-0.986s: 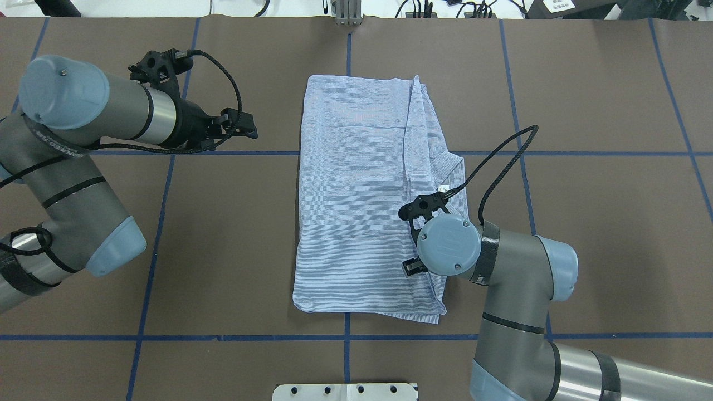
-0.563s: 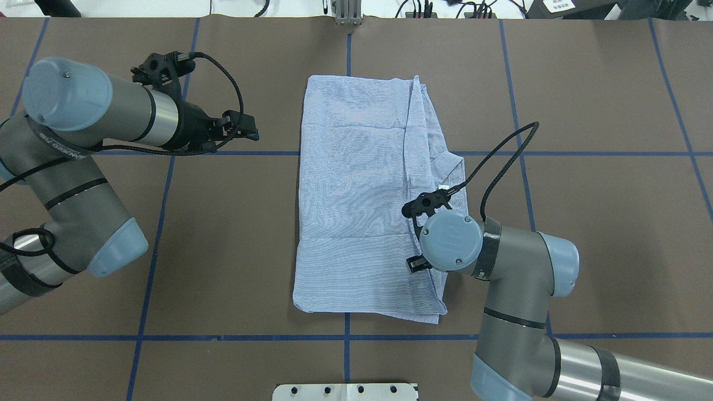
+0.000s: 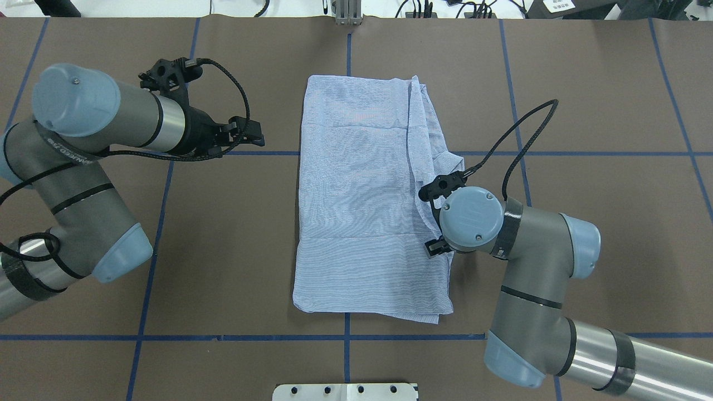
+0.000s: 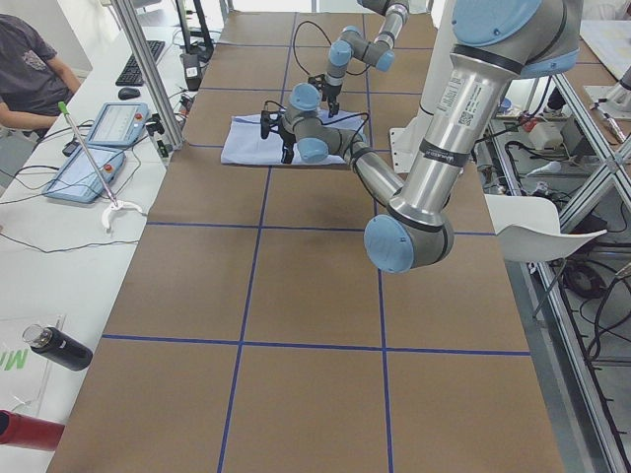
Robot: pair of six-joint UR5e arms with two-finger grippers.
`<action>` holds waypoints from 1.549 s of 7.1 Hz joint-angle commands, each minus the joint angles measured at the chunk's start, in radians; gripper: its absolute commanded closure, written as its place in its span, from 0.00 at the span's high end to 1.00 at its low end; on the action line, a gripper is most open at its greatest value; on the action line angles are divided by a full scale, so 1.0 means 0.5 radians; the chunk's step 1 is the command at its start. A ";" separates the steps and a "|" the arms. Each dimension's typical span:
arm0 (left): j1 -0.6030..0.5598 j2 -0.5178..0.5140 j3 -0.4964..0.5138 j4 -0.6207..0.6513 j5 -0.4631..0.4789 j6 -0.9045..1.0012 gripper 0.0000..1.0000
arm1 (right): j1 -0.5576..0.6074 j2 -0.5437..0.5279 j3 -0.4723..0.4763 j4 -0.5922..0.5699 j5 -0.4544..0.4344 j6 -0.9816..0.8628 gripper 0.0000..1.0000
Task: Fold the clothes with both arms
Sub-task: 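Raise the right gripper off the shirt while the left gripper moves toward it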
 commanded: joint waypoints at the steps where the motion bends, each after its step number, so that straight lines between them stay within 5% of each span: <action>1: 0.007 -0.002 -0.008 0.000 0.003 -0.046 1.00 | 0.125 -0.135 0.073 0.019 0.106 -0.092 1.00; 8: 0.038 -0.045 -0.027 0.083 0.019 -0.061 1.00 | 0.325 0.005 0.076 0.110 0.253 -0.099 1.00; 11: 0.371 -0.023 -0.075 0.083 0.025 -0.354 1.00 | 0.331 -0.068 0.257 0.338 0.449 0.189 1.00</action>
